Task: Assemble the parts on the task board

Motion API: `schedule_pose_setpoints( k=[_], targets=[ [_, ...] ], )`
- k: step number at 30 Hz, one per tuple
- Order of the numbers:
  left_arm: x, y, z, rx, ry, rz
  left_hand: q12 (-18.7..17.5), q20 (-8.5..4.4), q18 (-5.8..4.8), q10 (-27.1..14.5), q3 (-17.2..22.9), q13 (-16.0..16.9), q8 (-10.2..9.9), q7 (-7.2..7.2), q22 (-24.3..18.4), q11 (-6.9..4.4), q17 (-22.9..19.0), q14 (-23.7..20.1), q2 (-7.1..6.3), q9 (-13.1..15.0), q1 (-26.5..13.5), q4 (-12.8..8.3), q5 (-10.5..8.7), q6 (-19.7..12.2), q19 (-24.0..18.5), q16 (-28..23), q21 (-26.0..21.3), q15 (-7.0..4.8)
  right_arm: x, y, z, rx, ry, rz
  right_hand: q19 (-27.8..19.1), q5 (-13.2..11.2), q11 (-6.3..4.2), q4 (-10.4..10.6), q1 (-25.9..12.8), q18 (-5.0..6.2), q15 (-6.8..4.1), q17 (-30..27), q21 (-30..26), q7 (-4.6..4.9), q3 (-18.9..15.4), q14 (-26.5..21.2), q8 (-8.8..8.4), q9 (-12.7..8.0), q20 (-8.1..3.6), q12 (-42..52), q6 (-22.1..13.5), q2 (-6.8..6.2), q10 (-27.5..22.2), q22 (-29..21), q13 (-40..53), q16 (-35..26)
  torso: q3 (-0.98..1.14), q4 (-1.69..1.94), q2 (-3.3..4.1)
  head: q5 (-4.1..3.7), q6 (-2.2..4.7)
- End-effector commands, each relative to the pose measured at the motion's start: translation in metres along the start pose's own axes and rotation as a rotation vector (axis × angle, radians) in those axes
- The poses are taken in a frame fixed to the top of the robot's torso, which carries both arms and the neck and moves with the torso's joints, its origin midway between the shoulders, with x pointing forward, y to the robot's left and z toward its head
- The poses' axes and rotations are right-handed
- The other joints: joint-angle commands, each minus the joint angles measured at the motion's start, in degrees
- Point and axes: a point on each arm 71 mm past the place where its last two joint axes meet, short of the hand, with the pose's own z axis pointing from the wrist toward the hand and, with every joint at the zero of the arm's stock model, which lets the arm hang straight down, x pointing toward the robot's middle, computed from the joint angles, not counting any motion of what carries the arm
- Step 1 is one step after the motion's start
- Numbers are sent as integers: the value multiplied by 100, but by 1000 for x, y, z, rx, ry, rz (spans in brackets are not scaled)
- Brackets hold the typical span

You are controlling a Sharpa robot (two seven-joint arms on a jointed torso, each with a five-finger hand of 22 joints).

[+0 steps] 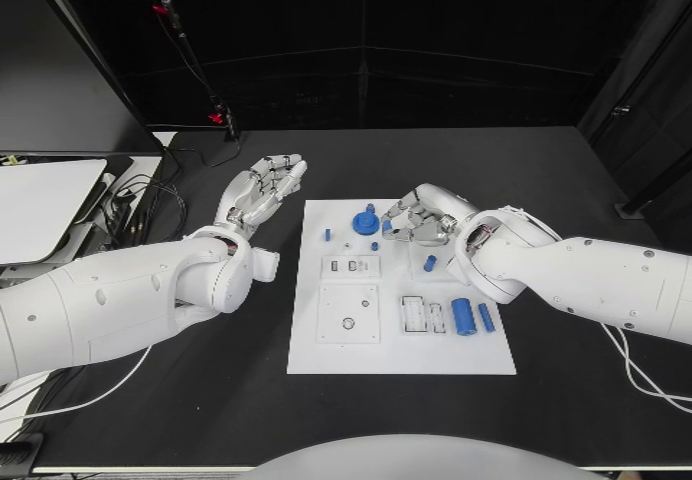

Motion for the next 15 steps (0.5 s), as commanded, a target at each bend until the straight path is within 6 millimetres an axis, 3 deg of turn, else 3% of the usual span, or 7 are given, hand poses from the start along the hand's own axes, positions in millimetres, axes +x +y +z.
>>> schedule_pose_setpoints(
  k=[1, 15],
  targets=[
    [2, -18, -1, 240, 7, 0, 32, -15, 37, 28, -38, -2, -35, 913, 9, 3, 9, 49, 56, -5, -6, -7, 29, 41, -39, 21, 25, 8, 5, 7, 1, 57, 6, -44, 608, 43, 46, -19, -10, -42, 50, 1510, 18, 17, -14, 596, 25, 18, 21, 15, 178, -2, 606, 1510, 1508, 14, 1, 2, 0, 45, -30],
    [2, -18, -2, 240, 8, -2, 33, -15, 36, 29, -40, -2, -36, 913, 10, 3, 9, 49, 60, -5, -2, -7, 30, 42, -38, 22, 27, 8, 35, 35, 6, 103, 48, -39, 608, 57, 68, -21, -50, -42, 73, 1510, 18, 43, -53, 596, -4, 5, 39, 15, 178, -37, 606, 1510, 1508, 14, 5, -2, 9, 69, -89]
  ],
)
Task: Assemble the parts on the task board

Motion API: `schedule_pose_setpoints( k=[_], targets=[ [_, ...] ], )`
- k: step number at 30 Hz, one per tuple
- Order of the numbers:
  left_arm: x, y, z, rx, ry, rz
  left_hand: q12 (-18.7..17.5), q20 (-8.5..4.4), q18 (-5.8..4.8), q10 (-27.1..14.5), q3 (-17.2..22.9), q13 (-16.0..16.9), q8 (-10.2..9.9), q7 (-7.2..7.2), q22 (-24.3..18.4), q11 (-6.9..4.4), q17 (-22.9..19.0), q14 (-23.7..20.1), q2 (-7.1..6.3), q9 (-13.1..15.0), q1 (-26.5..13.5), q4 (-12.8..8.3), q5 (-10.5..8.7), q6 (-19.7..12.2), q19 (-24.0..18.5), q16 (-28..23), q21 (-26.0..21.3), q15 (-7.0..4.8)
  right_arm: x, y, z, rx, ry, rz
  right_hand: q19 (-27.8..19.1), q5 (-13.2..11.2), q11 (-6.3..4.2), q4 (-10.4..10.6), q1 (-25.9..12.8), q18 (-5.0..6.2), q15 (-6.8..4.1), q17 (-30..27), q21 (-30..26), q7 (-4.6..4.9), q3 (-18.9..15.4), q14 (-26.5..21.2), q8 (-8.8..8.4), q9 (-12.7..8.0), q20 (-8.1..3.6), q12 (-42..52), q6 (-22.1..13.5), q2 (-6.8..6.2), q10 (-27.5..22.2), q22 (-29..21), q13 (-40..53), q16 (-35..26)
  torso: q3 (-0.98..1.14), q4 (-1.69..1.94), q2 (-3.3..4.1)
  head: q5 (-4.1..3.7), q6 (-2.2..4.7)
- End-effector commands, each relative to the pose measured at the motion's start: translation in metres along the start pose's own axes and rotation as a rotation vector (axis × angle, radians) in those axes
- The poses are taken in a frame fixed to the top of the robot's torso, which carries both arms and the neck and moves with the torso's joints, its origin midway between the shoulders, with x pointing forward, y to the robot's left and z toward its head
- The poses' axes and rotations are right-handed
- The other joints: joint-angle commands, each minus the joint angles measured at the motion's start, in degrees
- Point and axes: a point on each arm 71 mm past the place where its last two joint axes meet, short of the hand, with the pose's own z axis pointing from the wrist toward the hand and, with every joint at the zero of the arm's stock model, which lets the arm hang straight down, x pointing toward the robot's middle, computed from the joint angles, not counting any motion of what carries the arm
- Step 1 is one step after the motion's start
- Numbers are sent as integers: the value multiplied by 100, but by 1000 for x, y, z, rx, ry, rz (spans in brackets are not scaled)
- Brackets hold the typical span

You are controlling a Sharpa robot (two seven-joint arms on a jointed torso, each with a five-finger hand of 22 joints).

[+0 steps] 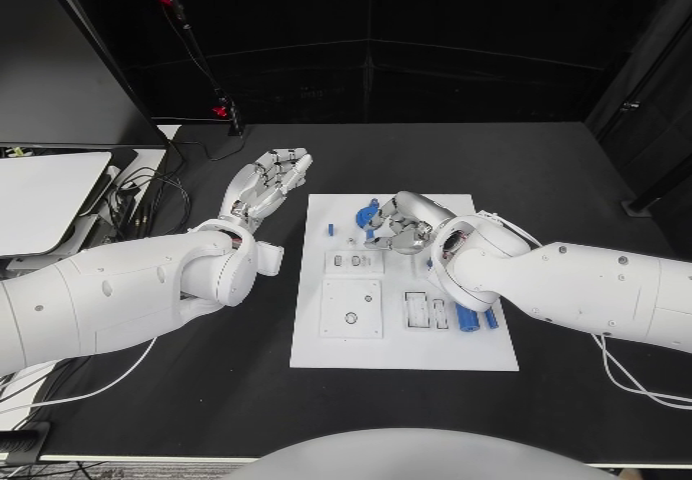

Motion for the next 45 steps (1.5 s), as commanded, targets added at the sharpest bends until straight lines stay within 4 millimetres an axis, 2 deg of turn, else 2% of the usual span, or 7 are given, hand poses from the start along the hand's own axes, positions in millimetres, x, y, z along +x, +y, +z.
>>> schedule_pose_setpoints(
  k=[1, 13, 17, 21, 26, 34, 45],
  targets=[
    [1, -18, -1, 240, 8, -1, 33, -15, 36, 29, -40, -2, -36, 913, 5, 3, 9, 49, 60, -5, -2, -7, 30, 42, -38, 22, 27, 8, 5, 2, 0, 49, 0, -17, 608, 34, 28, -12, -34, -41, 31, 1506, 19, 15, -32, 596, -6, 3, 40, 15, 147, -6, 607, 1510, 1508, 14, 4, 3, 11, 4, -7],
    [1, -18, -2, 239, 7, -1, 33, -15, 36, 29, -43, -2, -36, 913, 6, 3, 9, 50, 65, -4, 2, -6, 31, 43, -37, 23, 29, 8, 18, 4, 3, 74, 23, -33, 608, 60, 43, -23, -52, -41, 44, 1506, 19, 30, -49, 596, -41, -12, 53, 15, 121, -26, 607, 1510, 1508, 14, 2, -3, 3, -5, -45],
    [1, -18, -2, 239, 7, -1, 33, -15, 36, 29, -43, -2, -36, 913, 6, 3, 9, 50, 65, -4, 2, -6, 31, 43, -37, 23, 29, 8, 21, 4, 4, 80, 32, -44, 608, 67, 46, -28, -50, -41, 47, 1506, 19, 33, -47, 596, -49, -15, 55, 15, 114, -23, 607, 1510, 1508, 14, 4, -1, 9, -72, -45],
    [1, -18, -2, 239, 7, -1, 33, -15, 36, 29, -43, -2, -36, 913, 6, 3, 9, 50, 65, -4, 2, -6, 31, 43, -37, 23, 29, 8, 22, 4, 4, 81, 41, -53, 608, 72, 50, -35, -49, -41, 50, 1506, 19, 37, -46, 596, -59, -19, 59, 15, 106, -23, 607, 1510, 1508, 14, 1, -4, 4, -75, -47],
    [1, -18, -1, 240, 7, 0, 34, -15, 35, 30, -46, -2, -37, 912, 6, 3, 9, 50, 68, -4, 6, -7, 32, 44, -38, 24, 30, 8, 24, 4, 4, 77, 43, -55, 608, 76, 52, -38, -50, -41, 53, 1506, 19, 40, -46, 596, -67, -23, 62, 15, 100, -23, 607, 1510, 1508, 14, 4, 3, 2, -135, -46],
    [1, -18, -1, 240, 5, 1, 35, -15, 35, 30, -46, -2, -38, 912, 6, 3, 9, 50, 72, -4, 9, -7, 33, 44, -38, 24, 31, 8, 27, 4, 5, 71, 56, -59, 608, 88, 57, -45, -49, -41, 57, 1506, 19, 46, -44, 596, -78, -27, 66, 15, 91, -21, 607, 1510, 1508, 14, -2, -5, -3, -131, -52],
    [1, -18, -1, 240, 5, 1, 35, -15, 35, 30, -46, -2, -38, 912, 6, 3, 9, 50, 72, -4, 9, -7, 33, 44, -38, 24, 31, 8, 31, 6, 6, 75, 75, -74, 608, 111, 74, -62, -58, -41, 71, 1506, 19, 65, -49, 596, -114, -41, 79, 15, 59, -30, 607, 1510, 1508, 14, -3, 8, 2, -127, -85]
  ],
)
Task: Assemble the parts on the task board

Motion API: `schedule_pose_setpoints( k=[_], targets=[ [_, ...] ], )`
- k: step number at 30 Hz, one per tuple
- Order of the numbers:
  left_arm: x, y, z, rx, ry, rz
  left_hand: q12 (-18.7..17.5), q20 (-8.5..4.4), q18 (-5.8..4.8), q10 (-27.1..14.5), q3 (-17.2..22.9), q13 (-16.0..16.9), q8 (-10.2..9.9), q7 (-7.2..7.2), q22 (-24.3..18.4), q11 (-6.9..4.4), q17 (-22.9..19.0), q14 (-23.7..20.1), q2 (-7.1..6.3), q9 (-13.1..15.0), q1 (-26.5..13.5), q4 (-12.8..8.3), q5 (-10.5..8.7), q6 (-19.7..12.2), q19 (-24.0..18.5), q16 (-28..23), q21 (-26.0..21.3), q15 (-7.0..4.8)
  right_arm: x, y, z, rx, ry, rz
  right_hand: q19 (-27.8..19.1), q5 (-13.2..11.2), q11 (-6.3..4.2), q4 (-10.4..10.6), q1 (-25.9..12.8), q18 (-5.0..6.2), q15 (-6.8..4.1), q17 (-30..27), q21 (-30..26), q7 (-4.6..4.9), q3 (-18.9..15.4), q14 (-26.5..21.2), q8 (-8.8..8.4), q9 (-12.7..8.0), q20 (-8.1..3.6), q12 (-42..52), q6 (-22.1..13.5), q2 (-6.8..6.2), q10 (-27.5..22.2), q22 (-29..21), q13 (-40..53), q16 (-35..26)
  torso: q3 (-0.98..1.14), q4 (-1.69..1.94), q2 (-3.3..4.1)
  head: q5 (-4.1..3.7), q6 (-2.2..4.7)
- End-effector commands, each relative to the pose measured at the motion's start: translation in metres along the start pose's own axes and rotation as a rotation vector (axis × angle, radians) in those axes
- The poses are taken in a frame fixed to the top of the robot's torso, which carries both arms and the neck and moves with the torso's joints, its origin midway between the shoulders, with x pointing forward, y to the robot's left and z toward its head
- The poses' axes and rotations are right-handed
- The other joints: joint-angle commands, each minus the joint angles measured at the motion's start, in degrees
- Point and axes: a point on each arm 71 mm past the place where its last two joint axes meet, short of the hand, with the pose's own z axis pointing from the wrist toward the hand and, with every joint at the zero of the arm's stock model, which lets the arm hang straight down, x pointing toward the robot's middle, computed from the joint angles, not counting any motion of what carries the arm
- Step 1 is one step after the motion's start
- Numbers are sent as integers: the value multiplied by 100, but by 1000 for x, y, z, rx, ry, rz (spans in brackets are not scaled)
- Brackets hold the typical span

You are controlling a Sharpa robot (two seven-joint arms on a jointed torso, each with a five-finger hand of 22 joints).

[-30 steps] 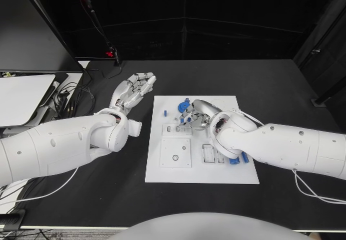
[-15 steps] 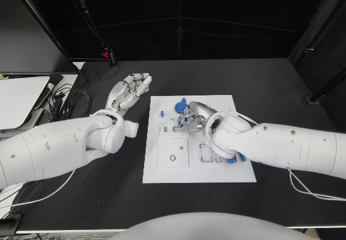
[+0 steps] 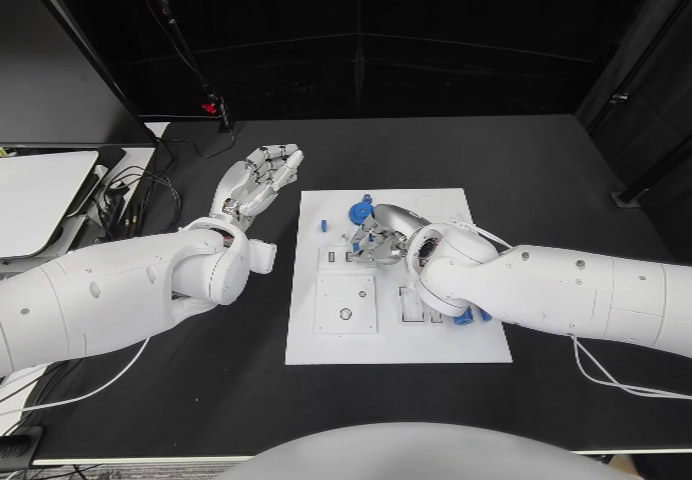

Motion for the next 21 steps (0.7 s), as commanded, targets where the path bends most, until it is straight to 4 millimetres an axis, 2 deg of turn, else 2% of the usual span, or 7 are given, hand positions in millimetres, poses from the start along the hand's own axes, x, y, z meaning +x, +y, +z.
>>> schedule_pose_setpoints(
  k=[1, 11, 14, 21],
  targets=[
    [1, -18, -1, 240, 5, 1, 35, -15, 34, 30, -31, -2, -38, 912, 7, 3, 9, 50, 49, -5, -14, 8, 33, 44, -38, 24, 31, 8, 1, 1, 1, 0, 13, -23, 615, 28, 35, -41, -52, -42, 34, 1508, 19, 11, -12, 595, 7, -9, 47, 15, -10, 5, 607, 1510, 1508, 14, -3, 7, 0, 3, -14],
    [1, -18, -2, 239, 6, 0, 35, -15, 34, 30, -31, -2, -38, 912, 7, 3, 9, 50, 49, -5, -14, 8, 33, 44, -38, 24, 31, 8, 3, 0, 1, 9, 27, -42, 615, 26, 44, -50, -63, -42, 43, 1508, 19, 20, -19, 595, -20, -18, 56, 15, -37, -5, 607, 1510, 1508, 14, -2, -7, -5, 30, -23],
    [1, -18, -1, 239, 6, 0, 36, -15, 33, 31, -33, -2, -39, 913, 8, 3, 9, 51, 58, -5, -4, 8, 36, 44, -38, 26, 33, 8, 4, 0, 1, 10, 31, -50, 615, 26, 46, -53, -65, -42, 46, 1508, 19, 21, -19, 595, -29, -21, 59, 15, -47, -6, 607, 1510, 1508, 14, 4, -1, -1, 19, -15],
    [0, -17, -2, 237, 6, 0, 36, -14, 32, 31, -34, -2, -39, 913, 8, 3, 9, 51, 61, -5, -1, 7, 37, 44, -38, 26, 34, 8, 5, 0, 2, 11, 35, -57, 615, 23, 52, -56, -78, -42, 52, 1508, 19, 28, -24, 595, -52, -27, 65, 15, -74, -11, 607, 1510, 1508, 14, 1, -1, 1, 44, -22]
  ],
)
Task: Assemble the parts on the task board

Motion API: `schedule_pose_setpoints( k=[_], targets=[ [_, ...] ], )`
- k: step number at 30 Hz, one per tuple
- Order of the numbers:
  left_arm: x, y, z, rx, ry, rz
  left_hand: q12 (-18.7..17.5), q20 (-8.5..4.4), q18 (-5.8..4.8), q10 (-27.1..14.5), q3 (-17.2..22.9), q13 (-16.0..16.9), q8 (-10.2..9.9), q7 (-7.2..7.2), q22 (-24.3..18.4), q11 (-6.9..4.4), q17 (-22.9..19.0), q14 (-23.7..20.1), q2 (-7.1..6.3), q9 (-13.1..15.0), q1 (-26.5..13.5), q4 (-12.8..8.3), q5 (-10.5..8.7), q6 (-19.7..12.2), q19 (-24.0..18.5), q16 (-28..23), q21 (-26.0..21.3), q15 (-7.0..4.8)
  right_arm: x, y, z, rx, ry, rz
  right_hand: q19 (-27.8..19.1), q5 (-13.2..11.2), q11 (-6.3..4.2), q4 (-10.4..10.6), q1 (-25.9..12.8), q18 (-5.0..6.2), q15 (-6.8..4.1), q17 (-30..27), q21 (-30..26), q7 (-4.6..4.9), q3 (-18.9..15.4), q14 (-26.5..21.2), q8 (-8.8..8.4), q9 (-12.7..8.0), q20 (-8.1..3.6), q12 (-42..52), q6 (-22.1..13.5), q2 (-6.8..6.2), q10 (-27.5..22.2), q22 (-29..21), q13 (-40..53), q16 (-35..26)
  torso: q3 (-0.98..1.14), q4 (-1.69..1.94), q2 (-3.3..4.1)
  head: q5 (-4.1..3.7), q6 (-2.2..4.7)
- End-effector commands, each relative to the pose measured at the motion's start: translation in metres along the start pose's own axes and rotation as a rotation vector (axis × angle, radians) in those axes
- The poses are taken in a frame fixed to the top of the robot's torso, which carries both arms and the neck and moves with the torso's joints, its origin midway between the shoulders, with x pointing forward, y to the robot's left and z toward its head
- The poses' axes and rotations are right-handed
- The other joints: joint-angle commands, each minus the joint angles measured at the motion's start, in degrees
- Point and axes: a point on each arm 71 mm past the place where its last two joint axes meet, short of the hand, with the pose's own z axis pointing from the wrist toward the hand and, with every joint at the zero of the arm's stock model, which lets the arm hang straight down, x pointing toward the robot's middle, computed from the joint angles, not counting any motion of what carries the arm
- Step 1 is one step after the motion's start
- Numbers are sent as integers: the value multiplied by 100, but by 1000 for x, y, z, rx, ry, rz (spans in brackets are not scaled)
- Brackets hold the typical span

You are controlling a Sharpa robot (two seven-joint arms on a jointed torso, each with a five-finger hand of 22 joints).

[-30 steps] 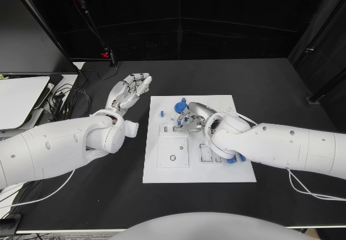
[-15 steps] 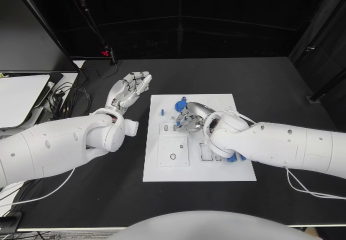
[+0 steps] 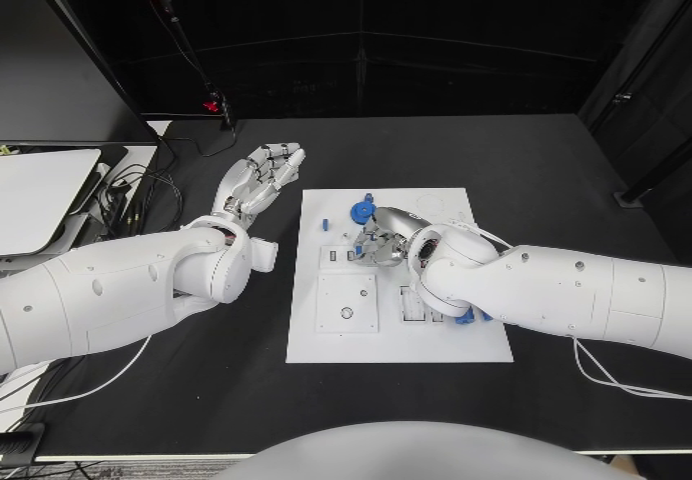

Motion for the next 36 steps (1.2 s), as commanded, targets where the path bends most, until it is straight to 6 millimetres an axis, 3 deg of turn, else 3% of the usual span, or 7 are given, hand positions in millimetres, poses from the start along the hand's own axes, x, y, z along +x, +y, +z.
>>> schedule_pose_setpoints(
  k=[1, 14, 22, 36],
  targets=[
    [0, -17, -1, 237, 6, 0, 36, -14, 33, 31, -34, -2, -39, 913, 9, 3, 9, 51, 61, -4, -1, 7, 37, 44, -38, 26, 34, 8, 1, 1, 1, -2, 8, -20, 595, 23, 54, -42, -58, -42, 53, 1509, 19, 8, -8, 595, -18, -1, 48, 15, -54, 11, 607, 1510, 1508, 14, 0, 0, 4, 16, -8],
    [0, -17, -1, 236, 6, 0, 36, -14, 31, 31, -36, -2, -40, 913, 9, 3, 9, 51, 64, -5, 4, 7, 38, 45, -39, 27, 34, 8, 2, 1, 1, 0, -2, -17, 595, 20, 67, -50, -78, -42, 65, 1509, 19, 23, -16, 595, -61, -11, 60, 15, -114, -1, 607, 1510, 1508, 14, -2, -3, 2, -6, 13],
    [0, -17, -1, 235, 7, -1, 37, -14, 31, 31, -38, -2, -40, 913, 9, 3, 9, 51, 65, -5, 6, 7, 39, 45, -40, 27, 34, 8, 3, 1, 1, 0, 2, -17, 595, -123, 247, -64, -246, -42, 215, 1509, 19, 228, -148, 595, -113, -33, 180, 15, -733, -217, 607, 1510, 1508, 14, 2, 0, 2, -8, 15],
    [0, -17, -1, 234, 6, 0, 37, -14, 31, 31, -38, -2, -40, 913, 9, 3, 9, 51, 65, -5, 6, 7, 39, 45, -40, 27, 34, 8, 1, 2, 1, -13, -22, -6, 595, -409, 303, 30, -417, -42, 281, 1509, 19, 278, -228, 595, -79, -13, 273, 15, -951, -458, 607, 1510, 1508, 14, 0, 1, 1, -20, 23]
  ],
)
